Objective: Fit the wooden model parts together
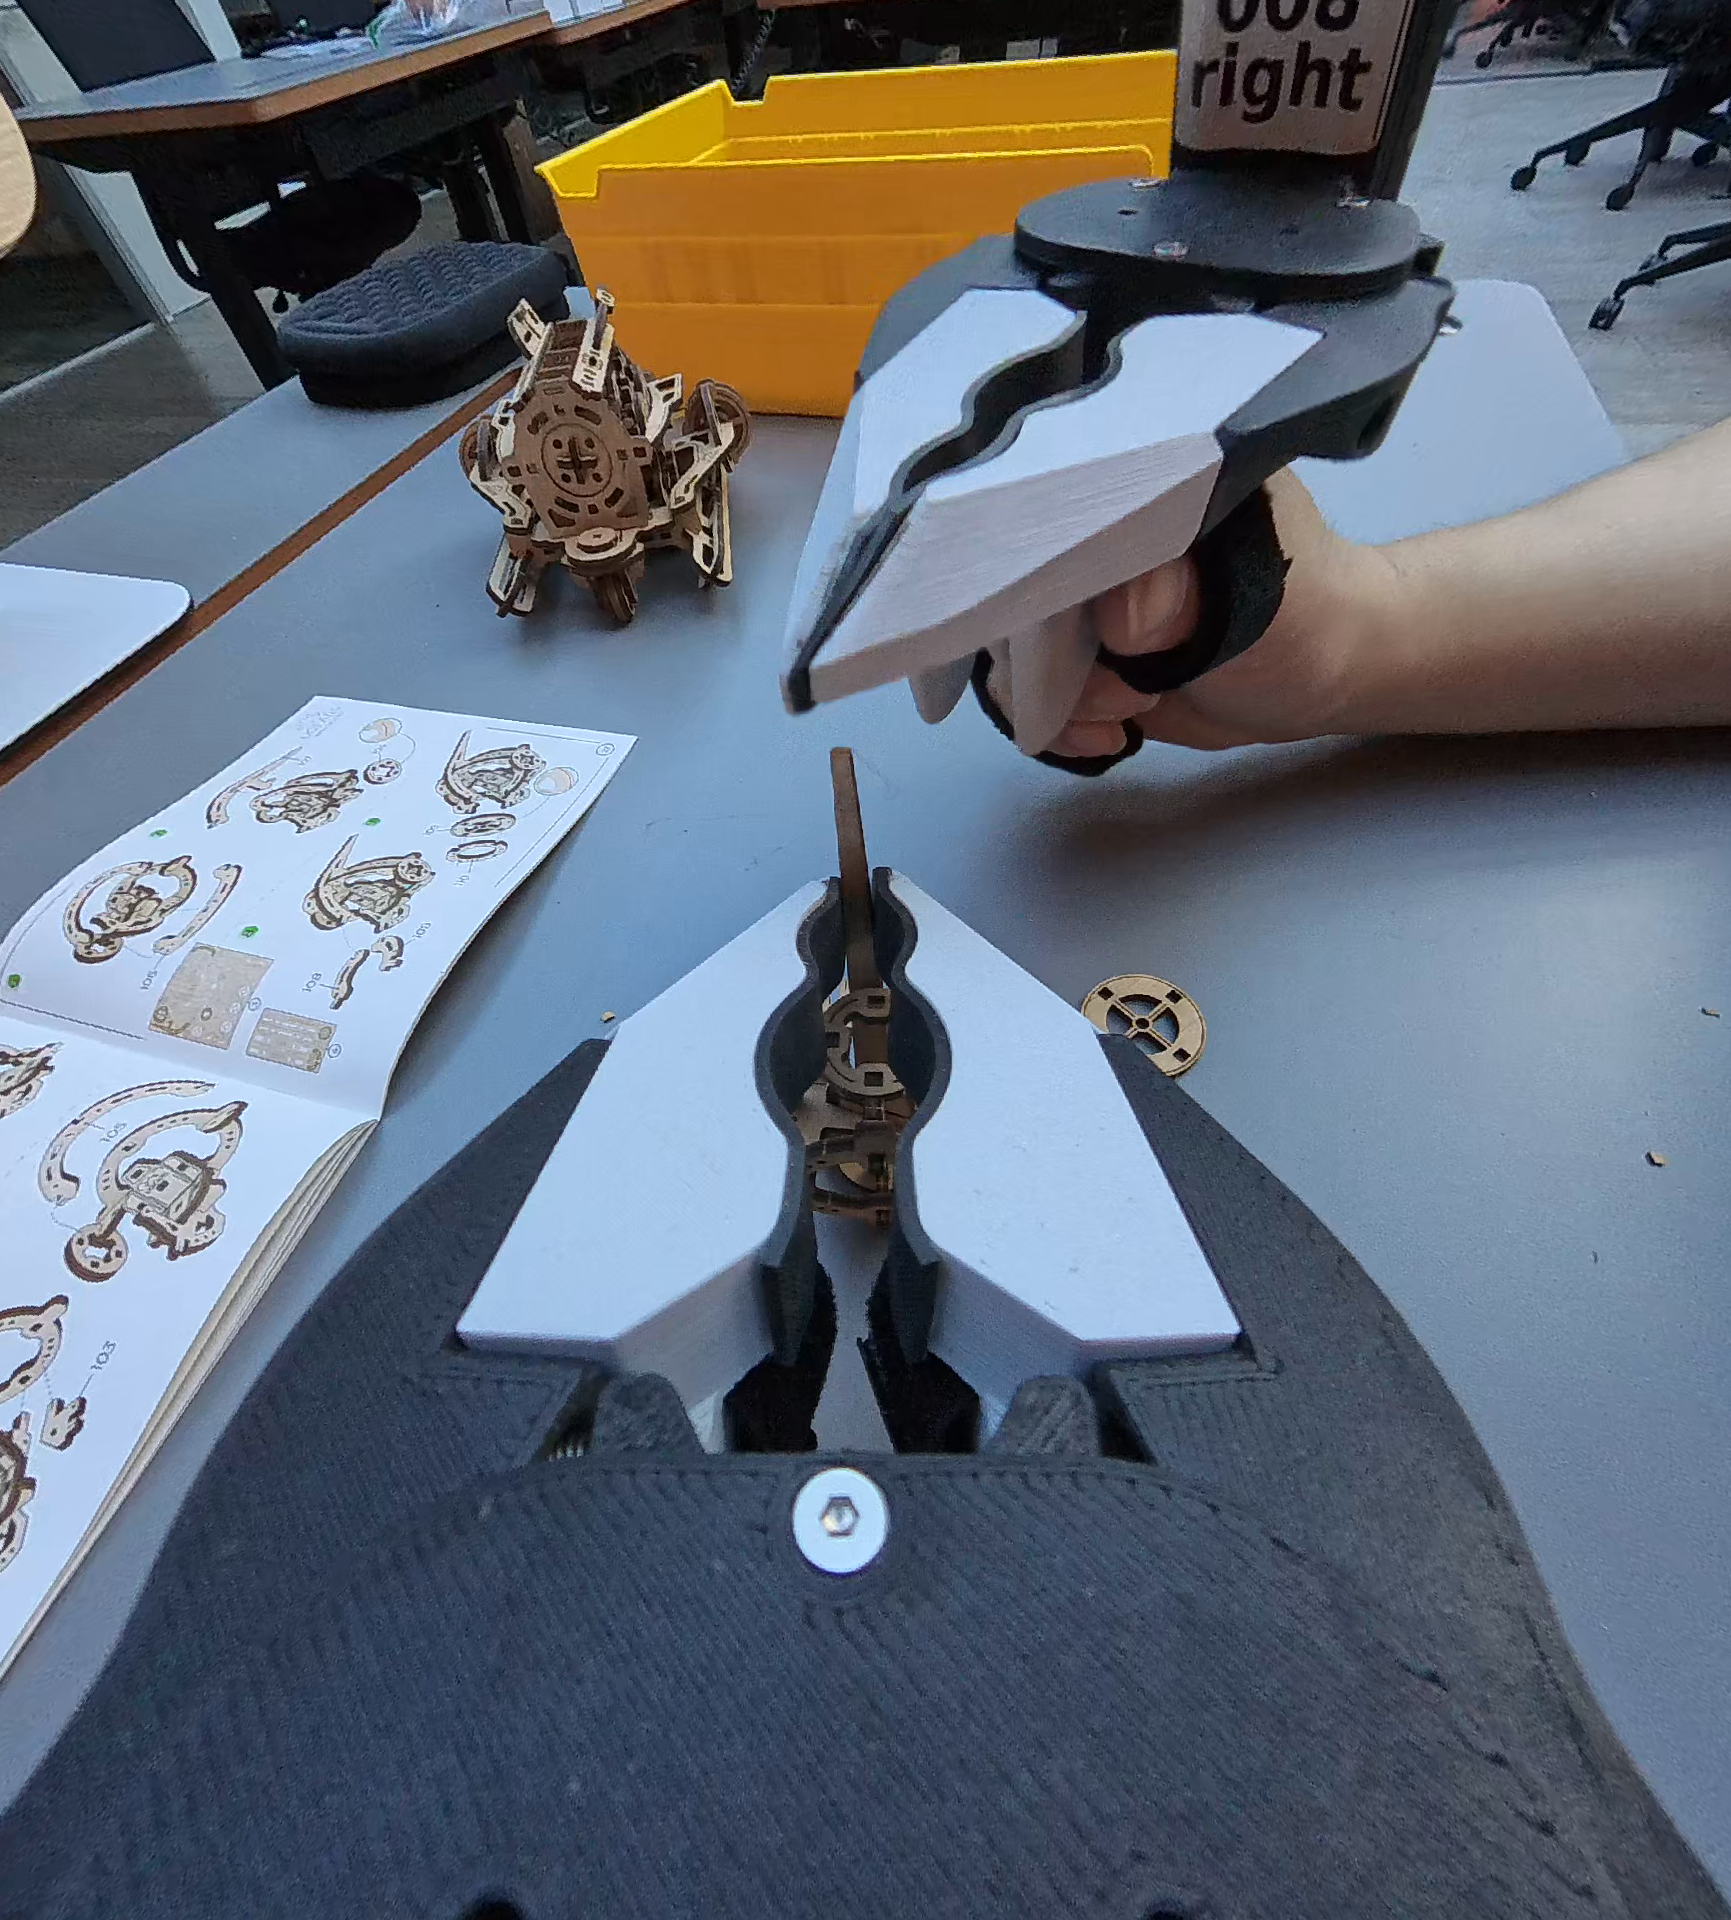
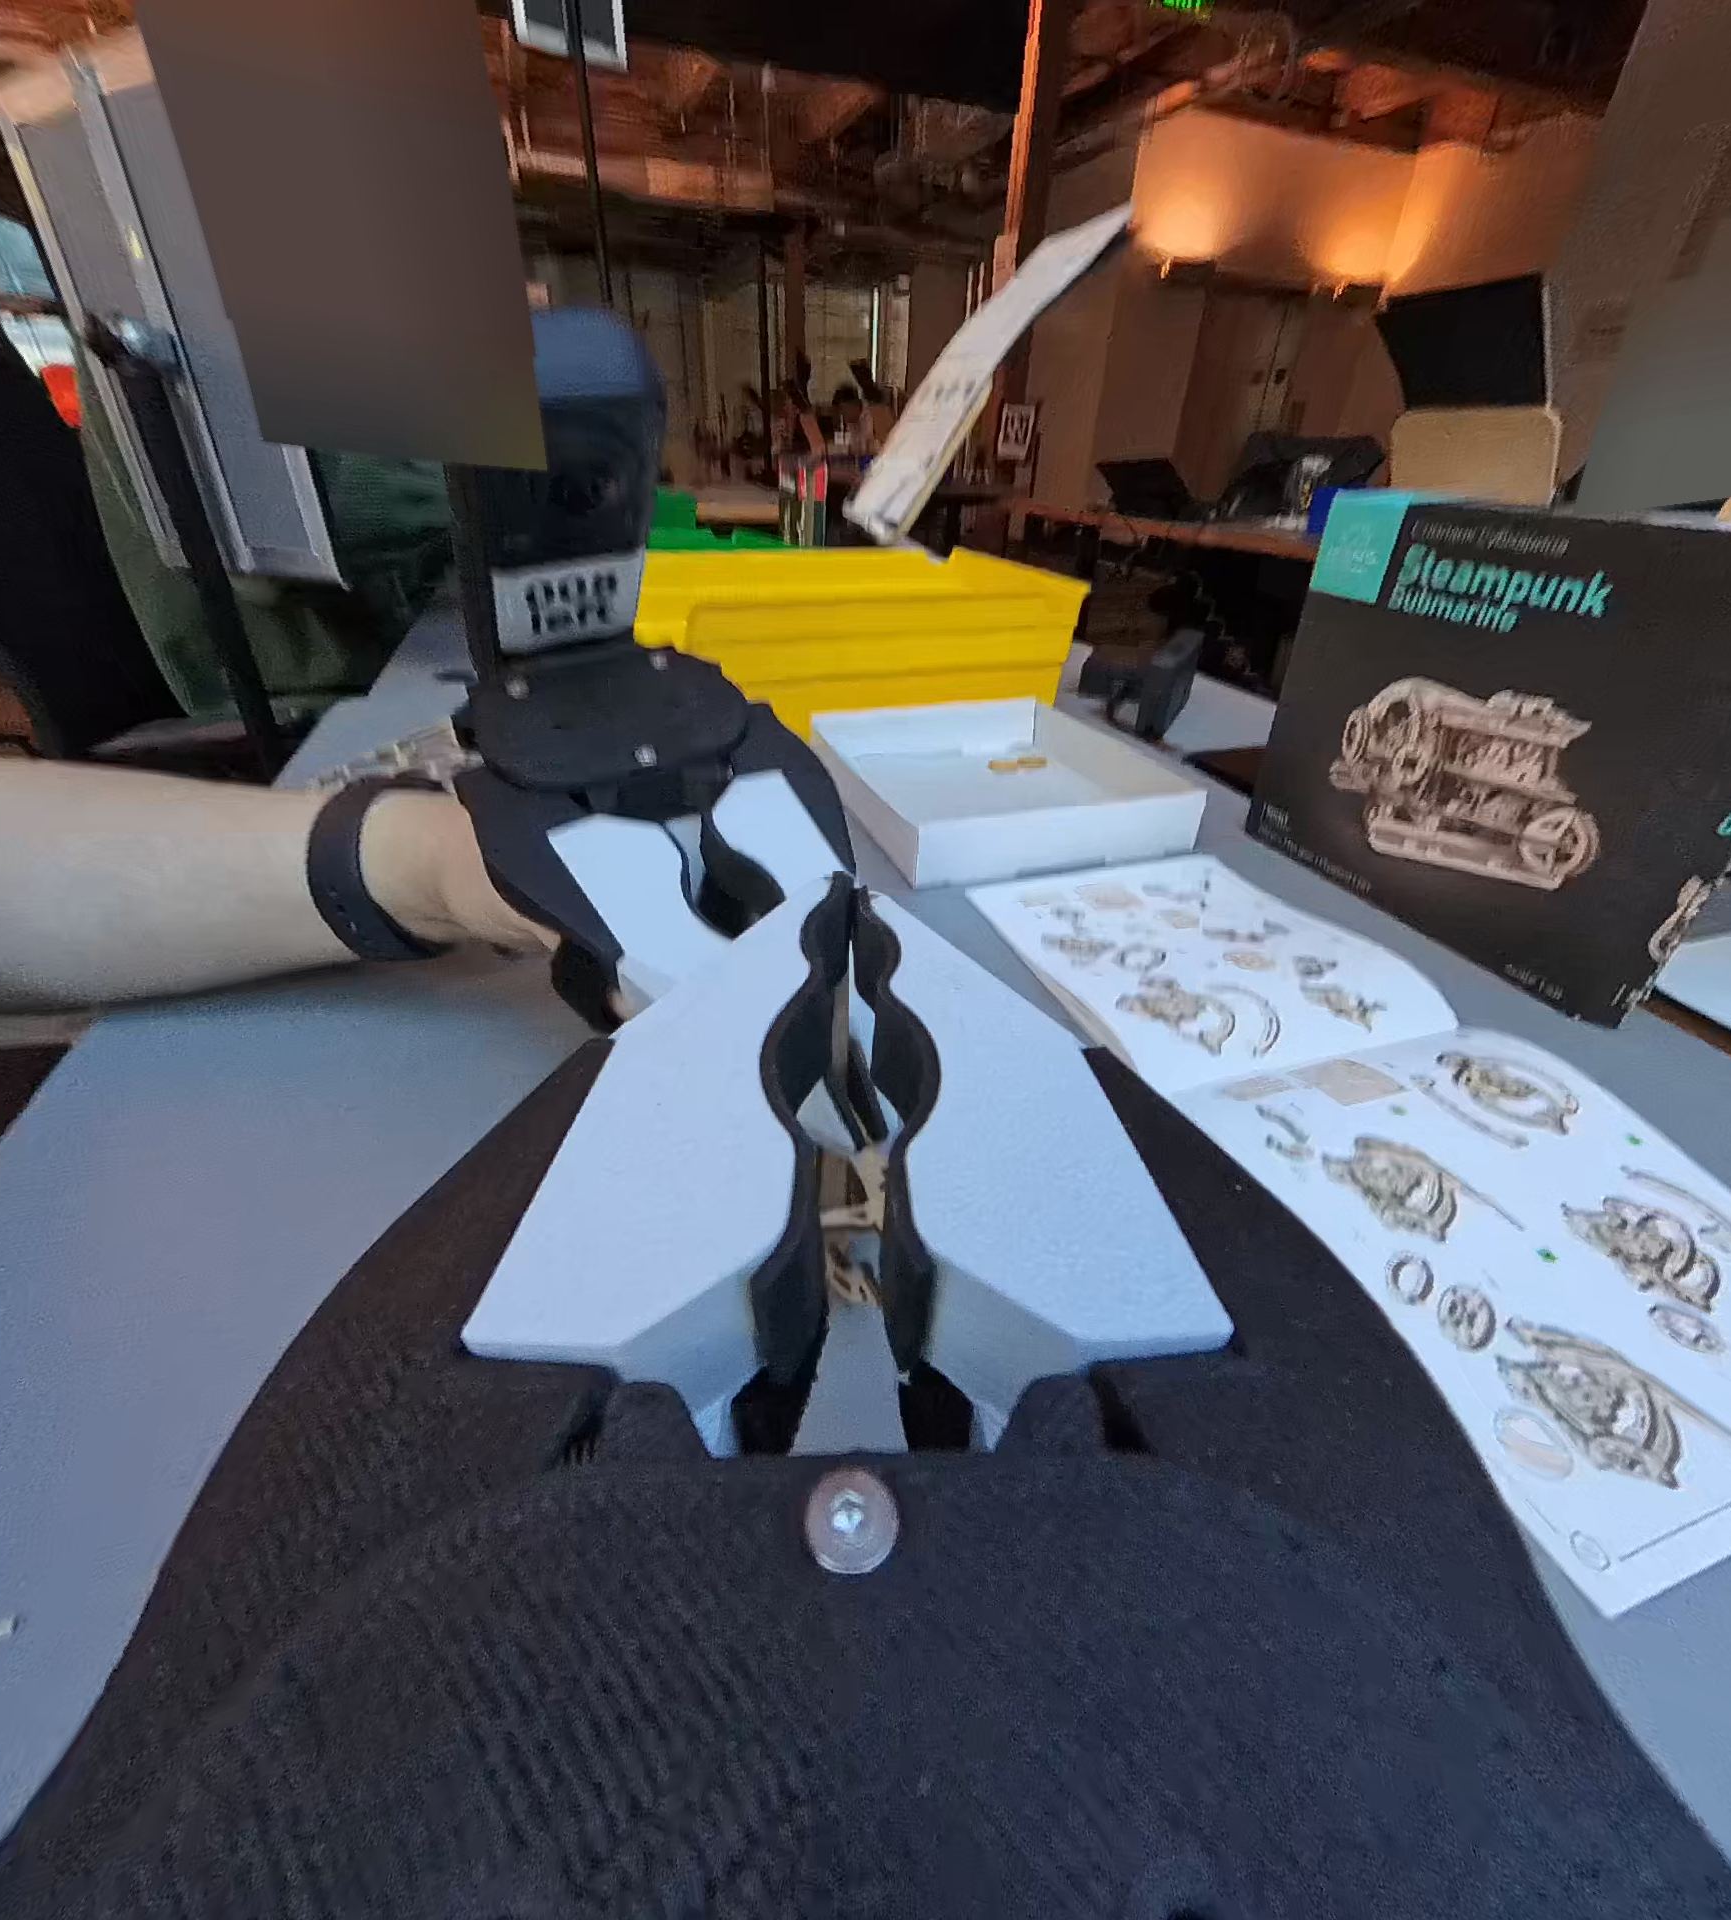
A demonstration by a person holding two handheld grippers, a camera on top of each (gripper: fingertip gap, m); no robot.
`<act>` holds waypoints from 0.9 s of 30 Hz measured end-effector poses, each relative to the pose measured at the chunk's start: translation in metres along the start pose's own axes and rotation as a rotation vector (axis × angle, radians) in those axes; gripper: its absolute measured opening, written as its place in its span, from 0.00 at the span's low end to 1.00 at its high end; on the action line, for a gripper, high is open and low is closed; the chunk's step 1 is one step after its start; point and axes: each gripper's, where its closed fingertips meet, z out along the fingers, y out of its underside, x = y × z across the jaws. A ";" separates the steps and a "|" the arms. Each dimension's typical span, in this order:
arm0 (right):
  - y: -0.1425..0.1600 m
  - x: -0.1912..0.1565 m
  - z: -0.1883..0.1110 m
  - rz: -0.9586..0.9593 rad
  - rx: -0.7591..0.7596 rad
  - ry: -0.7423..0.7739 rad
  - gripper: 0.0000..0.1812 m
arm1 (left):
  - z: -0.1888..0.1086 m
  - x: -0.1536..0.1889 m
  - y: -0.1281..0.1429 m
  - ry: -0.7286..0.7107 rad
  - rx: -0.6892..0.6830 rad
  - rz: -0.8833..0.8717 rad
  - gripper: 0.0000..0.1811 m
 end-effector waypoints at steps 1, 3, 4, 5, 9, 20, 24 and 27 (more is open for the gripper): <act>0.012 -0.001 0.004 0.011 -0.049 -0.019 0.00 | 0.000 0.000 0.000 0.001 0.000 0.000 0.02; 0.001 -0.005 0.001 0.035 0.007 -0.054 0.00 | 0.000 0.000 0.000 0.001 -0.001 -0.002 0.02; -0.004 -0.005 -0.001 0.005 0.026 -0.045 0.00 | 0.000 0.000 0.000 0.002 0.000 -0.003 0.02; -0.005 -0.002 -0.001 -0.032 0.025 -0.012 0.00 | 0.000 0.000 0.000 0.002 0.001 -0.003 0.02; 0.002 -0.002 0.001 -0.047 -0.006 -0.003 0.00 | 0.000 0.000 0.000 0.002 0.000 -0.004 0.02; 0.005 0.000 0.003 0.016 0.006 -0.029 0.00 | 0.000 0.000 0.000 0.007 0.002 -0.011 0.02; 0.007 0.000 0.003 -0.035 -0.011 -0.011 0.00 | 0.001 0.001 0.000 0.009 0.004 -0.008 0.02; -0.005 -0.004 0.001 -0.008 0.044 -0.040 0.00 | 0.001 0.001 0.000 0.007 0.003 -0.007 0.02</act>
